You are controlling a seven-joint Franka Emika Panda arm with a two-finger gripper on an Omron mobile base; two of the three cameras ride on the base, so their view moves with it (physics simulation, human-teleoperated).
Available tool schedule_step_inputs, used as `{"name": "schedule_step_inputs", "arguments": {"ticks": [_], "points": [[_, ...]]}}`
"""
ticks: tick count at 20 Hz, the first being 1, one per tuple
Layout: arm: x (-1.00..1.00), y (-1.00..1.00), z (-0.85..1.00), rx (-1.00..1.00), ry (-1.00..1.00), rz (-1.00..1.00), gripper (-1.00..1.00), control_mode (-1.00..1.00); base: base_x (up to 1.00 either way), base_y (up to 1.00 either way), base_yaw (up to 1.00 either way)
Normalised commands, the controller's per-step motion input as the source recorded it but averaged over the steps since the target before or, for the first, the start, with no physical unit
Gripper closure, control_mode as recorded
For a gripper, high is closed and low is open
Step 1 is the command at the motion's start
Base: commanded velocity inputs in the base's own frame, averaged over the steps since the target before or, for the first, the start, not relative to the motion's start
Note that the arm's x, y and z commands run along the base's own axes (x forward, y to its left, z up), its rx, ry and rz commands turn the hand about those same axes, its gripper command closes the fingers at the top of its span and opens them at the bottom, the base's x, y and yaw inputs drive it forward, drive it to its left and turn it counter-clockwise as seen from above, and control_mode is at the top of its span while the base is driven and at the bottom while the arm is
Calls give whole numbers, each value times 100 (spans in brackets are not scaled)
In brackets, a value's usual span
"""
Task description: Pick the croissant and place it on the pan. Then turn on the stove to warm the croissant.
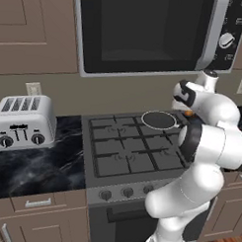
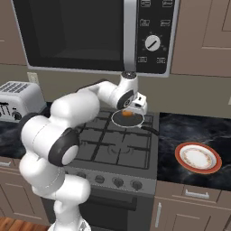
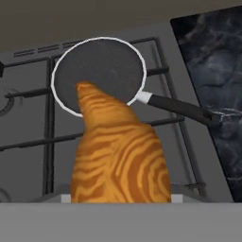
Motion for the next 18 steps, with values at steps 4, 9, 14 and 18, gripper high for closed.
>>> {"name": "schedule_step_inputs", "arguments": {"ticks": [4, 9, 14, 18], "points": [[36, 19, -30, 0, 1, 0, 100, -100, 0, 0, 0], [36, 17, -34, 0, 0, 0, 100, -100, 0, 0, 0], [35, 14, -36, 0, 2, 0, 100, -100, 0, 0, 0], [34, 12, -35, 0, 3, 0, 100, -100, 0, 0, 0]]}}
